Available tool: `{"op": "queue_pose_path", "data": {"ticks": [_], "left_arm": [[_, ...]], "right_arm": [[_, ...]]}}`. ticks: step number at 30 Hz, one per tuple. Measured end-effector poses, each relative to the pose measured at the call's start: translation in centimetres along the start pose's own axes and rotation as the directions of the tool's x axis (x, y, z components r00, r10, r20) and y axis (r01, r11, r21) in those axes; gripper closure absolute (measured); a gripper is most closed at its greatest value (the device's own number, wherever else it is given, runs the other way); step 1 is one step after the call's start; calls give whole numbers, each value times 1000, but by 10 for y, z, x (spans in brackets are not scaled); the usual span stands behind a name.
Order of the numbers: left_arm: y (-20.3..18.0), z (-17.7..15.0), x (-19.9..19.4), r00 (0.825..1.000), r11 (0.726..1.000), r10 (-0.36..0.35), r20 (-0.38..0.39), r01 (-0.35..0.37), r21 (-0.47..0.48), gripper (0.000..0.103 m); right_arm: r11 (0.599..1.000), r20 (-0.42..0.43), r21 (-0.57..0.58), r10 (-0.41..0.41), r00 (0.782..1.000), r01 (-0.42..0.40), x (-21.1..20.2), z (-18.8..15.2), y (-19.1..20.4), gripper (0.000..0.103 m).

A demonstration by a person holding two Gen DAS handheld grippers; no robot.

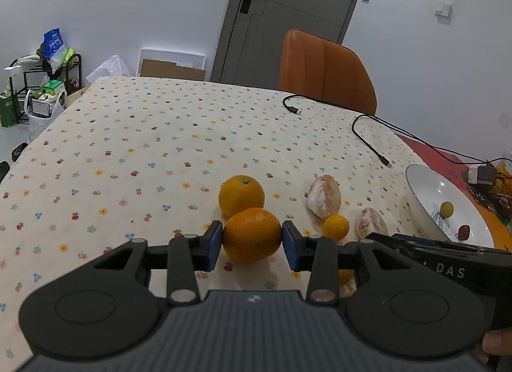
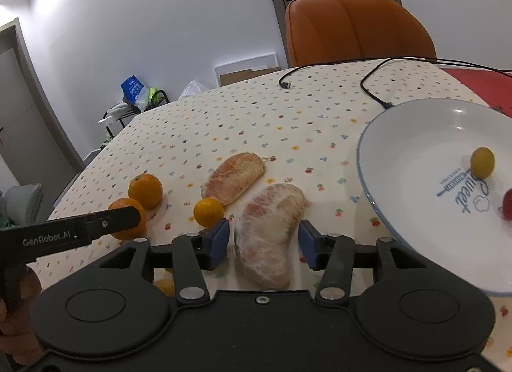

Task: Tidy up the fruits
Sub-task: 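Grasp a peeled pomelo segment with the right tool while the left tool grasps an orange, then carry the pomelo segment and orange to the white plate and release both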

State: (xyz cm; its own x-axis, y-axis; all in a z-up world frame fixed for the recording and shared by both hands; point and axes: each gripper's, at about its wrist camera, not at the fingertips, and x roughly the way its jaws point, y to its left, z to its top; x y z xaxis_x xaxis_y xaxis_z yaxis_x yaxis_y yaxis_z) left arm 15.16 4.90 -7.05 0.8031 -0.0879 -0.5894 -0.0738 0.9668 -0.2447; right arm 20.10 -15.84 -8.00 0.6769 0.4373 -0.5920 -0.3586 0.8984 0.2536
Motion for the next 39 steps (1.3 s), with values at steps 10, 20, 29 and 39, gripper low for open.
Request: {"op": "queue_pose_path", "data": {"ticks": [10, 20, 29, 39], "left_arm": [[2, 4, 2, 1000, 1000, -5, 2, 5, 4, 64], [-11, 5, -15, 999, 1000, -14, 34, 13, 23, 64], [-37, 10, -23, 998, 998, -35, 58, 32, 58, 64], [-71, 10, -24, 995, 992, -76, 67, 69, 103, 64]], "right_arm": [[1000, 17, 12, 13, 1000, -13, 7, 5, 0, 66], [998, 89, 14, 63, 994, -64, -25, 6, 3, 66], [998, 159, 23, 54, 986, -59, -55, 9, -12, 66], [998, 197, 64, 1, 980, -14, -79, 7, -44, 66]]}}
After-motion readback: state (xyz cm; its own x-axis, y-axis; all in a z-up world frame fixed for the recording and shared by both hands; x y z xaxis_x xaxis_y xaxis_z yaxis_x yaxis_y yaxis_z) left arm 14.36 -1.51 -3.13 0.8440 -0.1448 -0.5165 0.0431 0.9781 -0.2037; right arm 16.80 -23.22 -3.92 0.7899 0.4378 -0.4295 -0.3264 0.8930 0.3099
